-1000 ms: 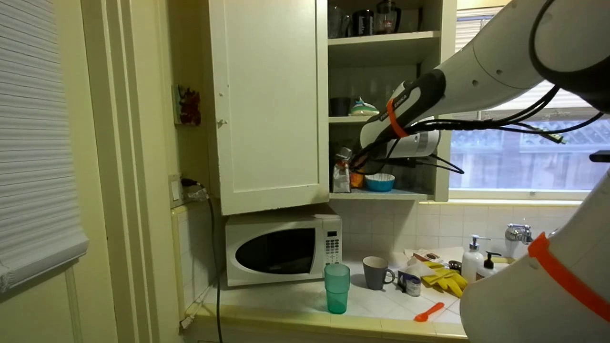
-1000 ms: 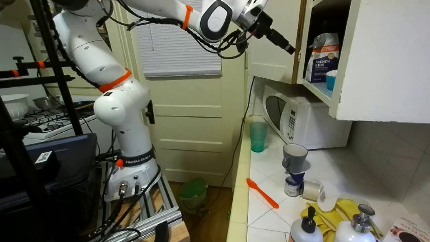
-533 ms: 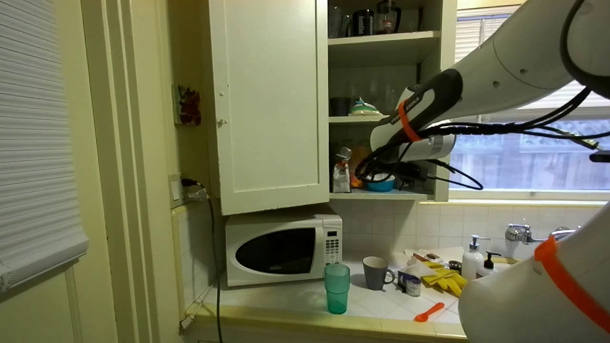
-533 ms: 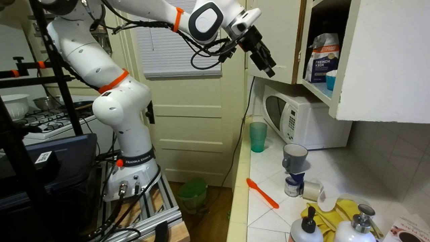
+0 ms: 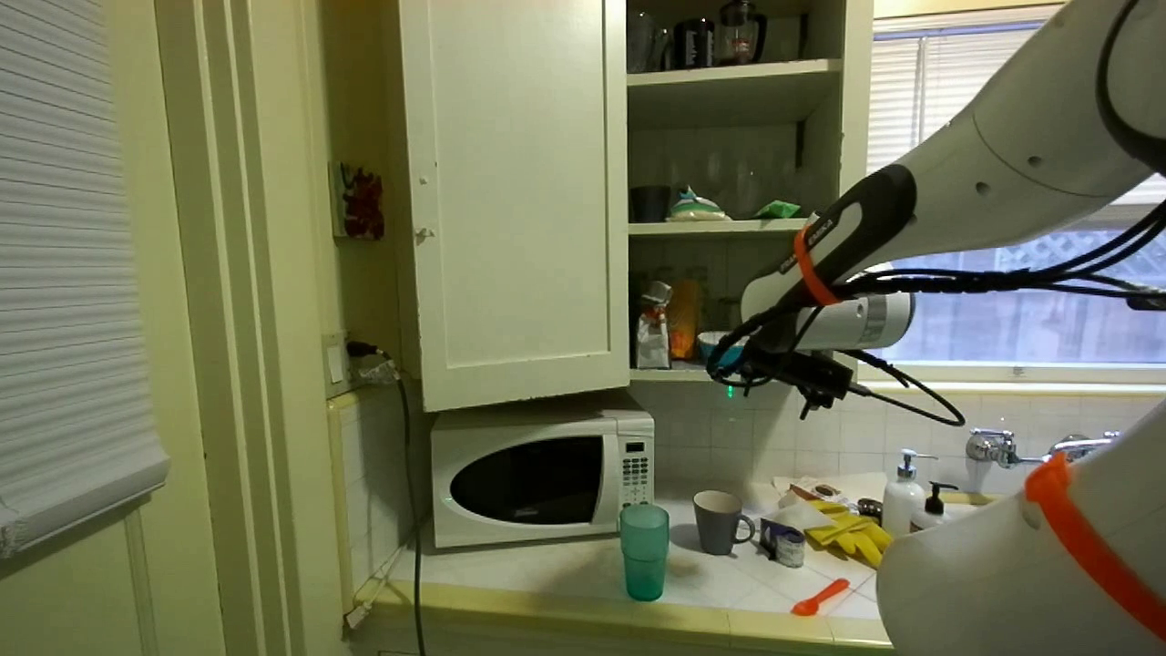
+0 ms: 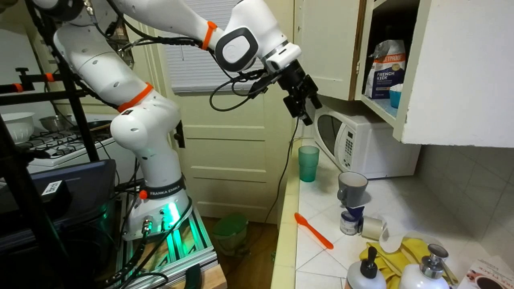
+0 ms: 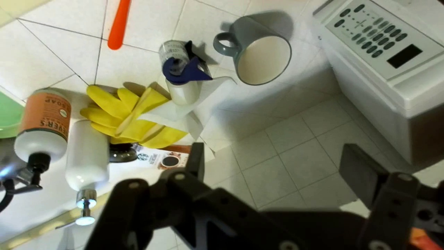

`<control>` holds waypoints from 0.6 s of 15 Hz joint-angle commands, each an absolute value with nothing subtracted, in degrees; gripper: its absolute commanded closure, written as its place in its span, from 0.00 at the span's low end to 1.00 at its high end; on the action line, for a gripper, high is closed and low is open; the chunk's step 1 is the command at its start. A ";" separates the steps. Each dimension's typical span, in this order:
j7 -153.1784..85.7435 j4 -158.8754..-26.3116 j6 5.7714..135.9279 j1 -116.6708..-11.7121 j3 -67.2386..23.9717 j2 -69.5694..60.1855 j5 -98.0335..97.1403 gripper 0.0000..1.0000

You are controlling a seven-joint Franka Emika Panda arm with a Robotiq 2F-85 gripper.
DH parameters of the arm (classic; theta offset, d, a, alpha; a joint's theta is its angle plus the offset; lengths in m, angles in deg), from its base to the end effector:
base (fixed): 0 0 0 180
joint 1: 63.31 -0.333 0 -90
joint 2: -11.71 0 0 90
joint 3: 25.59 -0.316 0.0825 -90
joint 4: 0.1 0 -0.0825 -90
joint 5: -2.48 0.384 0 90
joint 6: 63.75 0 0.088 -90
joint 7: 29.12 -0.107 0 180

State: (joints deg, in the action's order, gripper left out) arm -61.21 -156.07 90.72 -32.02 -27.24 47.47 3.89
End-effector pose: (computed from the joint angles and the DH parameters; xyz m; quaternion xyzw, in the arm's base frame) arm 0.3375 -0.1926 0.4767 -0.8156 0.4981 -0.2944 0.0058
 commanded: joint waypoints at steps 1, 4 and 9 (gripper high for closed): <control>-60.48 -157.23 94.14 -32.68 -22.94 44.32 6.02 0.00; -58.21 -158.04 96.57 -34.02 -17.97 42.19 8.85 0.00; -45.68 -158.01 101.65 -43.73 -4.58 37.37 20.62 0.00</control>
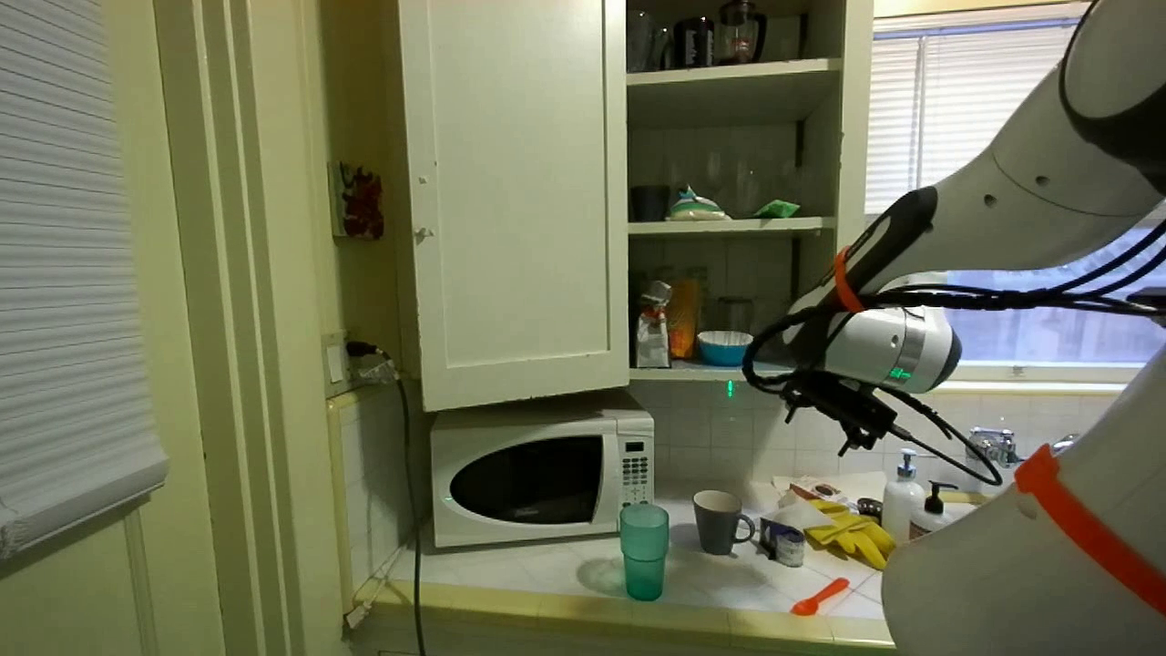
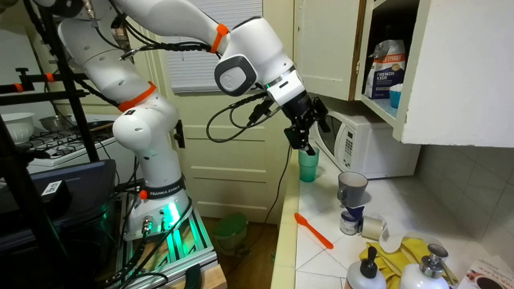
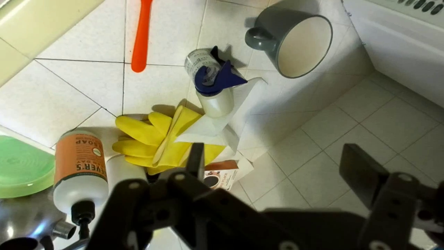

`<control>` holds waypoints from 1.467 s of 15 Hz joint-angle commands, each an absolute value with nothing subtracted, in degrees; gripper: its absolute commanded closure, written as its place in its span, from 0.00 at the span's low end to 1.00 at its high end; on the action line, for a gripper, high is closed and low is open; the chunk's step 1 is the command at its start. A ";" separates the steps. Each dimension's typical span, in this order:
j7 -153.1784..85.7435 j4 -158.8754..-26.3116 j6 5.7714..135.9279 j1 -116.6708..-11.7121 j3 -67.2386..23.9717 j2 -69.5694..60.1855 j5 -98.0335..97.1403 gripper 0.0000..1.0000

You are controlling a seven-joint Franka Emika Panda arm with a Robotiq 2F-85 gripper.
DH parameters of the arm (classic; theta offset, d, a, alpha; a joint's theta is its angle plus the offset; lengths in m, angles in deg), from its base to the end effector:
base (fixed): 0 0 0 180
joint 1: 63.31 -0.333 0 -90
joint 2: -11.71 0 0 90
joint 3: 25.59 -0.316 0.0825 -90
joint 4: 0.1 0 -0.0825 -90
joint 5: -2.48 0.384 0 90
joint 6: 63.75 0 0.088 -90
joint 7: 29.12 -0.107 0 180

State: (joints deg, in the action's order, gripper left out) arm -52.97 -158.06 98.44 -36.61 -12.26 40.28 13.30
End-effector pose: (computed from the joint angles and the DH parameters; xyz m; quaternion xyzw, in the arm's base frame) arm 0.3034 -0.2657 0.4209 -0.7666 0.5725 -0.2821 0.0700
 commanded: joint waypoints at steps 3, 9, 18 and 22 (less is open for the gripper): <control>-36.26 -158.02 100.58 -53.20 5.74 36.25 31.95 0.00; -36.80 -158.07 100.22 -53.41 6.71 35.13 31.80 0.00; -36.50 -153.26 90.96 -52.76 8.19 26.04 28.77 0.00; -35.84 -150.11 88.09 -52.97 8.19 19.38 25.27 0.00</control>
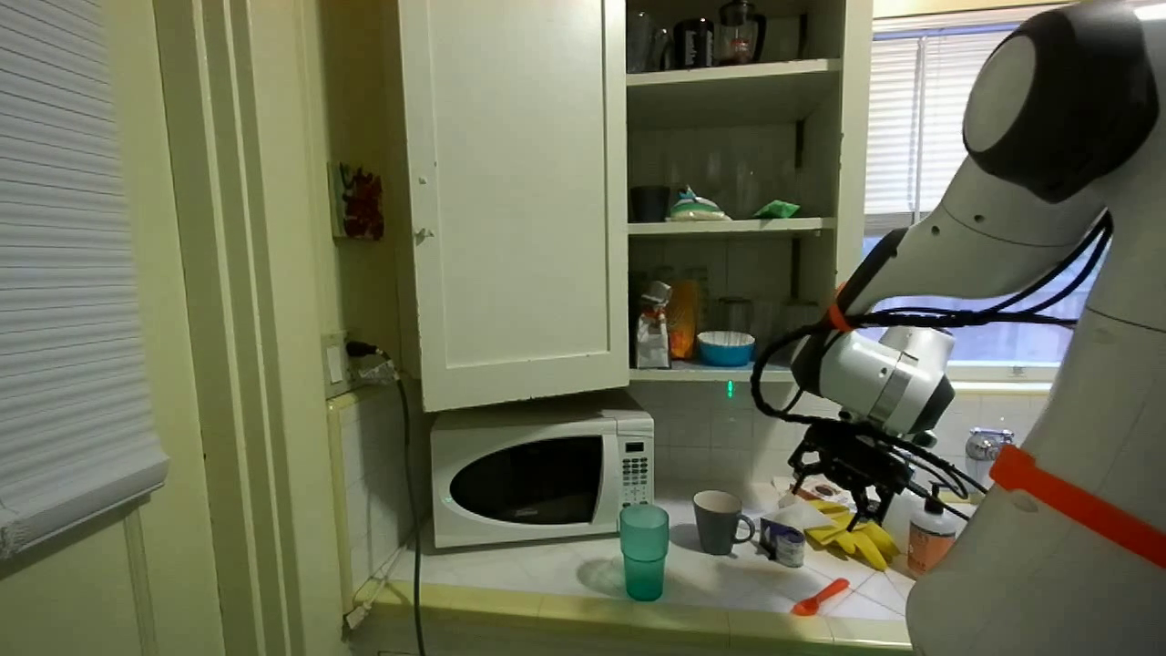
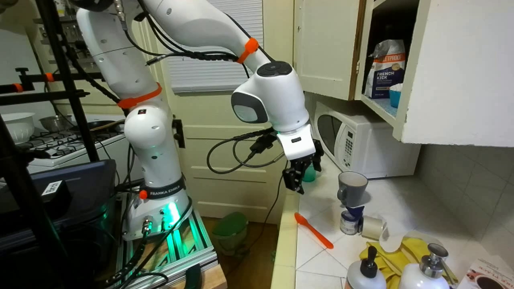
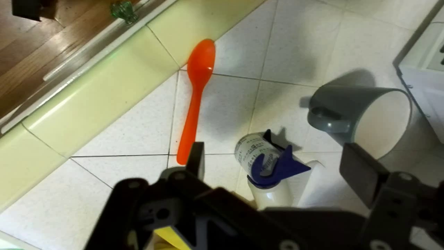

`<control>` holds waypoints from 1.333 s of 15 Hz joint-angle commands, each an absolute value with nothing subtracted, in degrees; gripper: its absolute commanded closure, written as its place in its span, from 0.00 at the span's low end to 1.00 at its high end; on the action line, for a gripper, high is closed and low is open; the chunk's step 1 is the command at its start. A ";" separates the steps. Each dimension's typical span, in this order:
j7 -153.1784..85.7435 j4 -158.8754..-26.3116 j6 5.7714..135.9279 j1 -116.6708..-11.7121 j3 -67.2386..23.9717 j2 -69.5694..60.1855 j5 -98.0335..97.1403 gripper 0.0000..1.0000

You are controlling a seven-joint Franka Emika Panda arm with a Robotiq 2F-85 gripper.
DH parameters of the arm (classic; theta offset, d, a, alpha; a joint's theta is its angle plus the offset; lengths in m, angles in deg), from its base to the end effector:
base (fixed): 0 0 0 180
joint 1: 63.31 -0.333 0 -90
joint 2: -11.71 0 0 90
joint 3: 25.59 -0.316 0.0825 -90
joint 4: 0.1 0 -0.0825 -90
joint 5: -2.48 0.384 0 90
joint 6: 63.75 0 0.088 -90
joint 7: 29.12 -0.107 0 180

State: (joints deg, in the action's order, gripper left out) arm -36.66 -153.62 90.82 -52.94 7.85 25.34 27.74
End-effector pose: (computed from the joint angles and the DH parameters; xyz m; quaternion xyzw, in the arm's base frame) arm 0.3026 -0.2998 0.3177 -0.7860 0.5846 -0.1435 0.1406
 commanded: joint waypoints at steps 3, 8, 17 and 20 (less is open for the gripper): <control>-34.53 -148.33 88.73 -49.82 4.35 13.93 21.99 0.00; -34.68 -146.83 90.24 -46.66 -0.36 7.26 17.92 0.00; -35.07 -145.57 95.87 -44.19 -3.13 -0.72 16.19 0.00; -33.57 -145.07 98.78 -44.26 -3.83 -2.60 19.00 0.00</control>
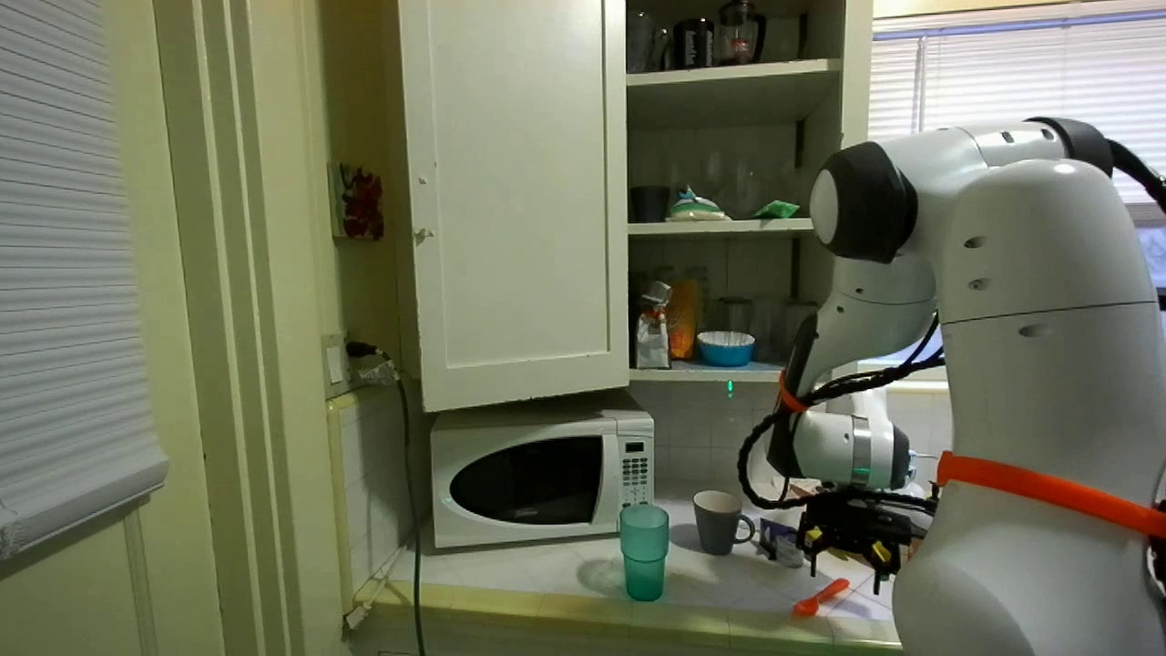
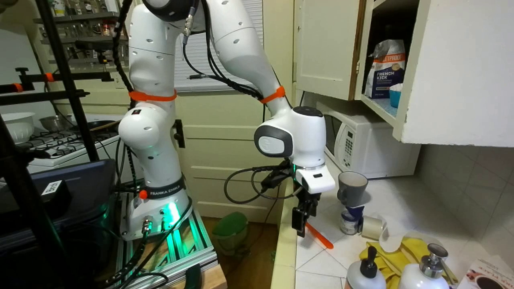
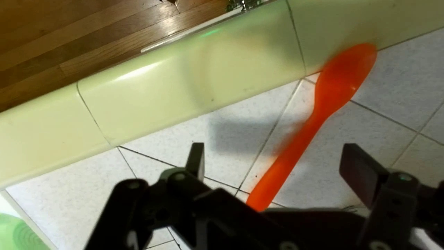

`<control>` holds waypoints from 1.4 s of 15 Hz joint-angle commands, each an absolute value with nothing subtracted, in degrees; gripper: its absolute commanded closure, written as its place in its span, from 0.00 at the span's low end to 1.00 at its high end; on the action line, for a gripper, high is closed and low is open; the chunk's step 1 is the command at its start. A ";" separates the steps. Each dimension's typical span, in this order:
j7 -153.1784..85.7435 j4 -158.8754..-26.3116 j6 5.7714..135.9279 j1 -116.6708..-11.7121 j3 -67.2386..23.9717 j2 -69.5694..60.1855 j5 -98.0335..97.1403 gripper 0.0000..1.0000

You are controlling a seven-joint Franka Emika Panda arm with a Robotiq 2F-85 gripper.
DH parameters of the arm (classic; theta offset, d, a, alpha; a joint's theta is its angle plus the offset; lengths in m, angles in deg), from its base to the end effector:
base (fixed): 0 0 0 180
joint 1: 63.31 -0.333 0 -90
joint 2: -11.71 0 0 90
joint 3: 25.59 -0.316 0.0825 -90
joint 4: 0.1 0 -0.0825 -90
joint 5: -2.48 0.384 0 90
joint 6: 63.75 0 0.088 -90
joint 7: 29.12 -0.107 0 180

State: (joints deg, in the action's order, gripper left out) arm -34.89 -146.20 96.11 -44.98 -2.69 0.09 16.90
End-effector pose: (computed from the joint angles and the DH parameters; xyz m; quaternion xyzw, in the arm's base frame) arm 0.3335 -0.3162 0.2061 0.8662 -0.4986 0.0316 0.0022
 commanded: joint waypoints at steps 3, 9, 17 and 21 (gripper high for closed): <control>-33.23 -144.21 100.65 -43.60 -5.11 -4.03 20.59 0.14; -30.59 -142.45 101.19 -41.11 -9.01 -5.69 25.07 0.14; -27.09 -140.37 100.63 -37.84 -13.25 -7.93 29.42 0.32; -27.02 -139.79 100.48 -37.10 -13.97 -9.08 29.31 0.66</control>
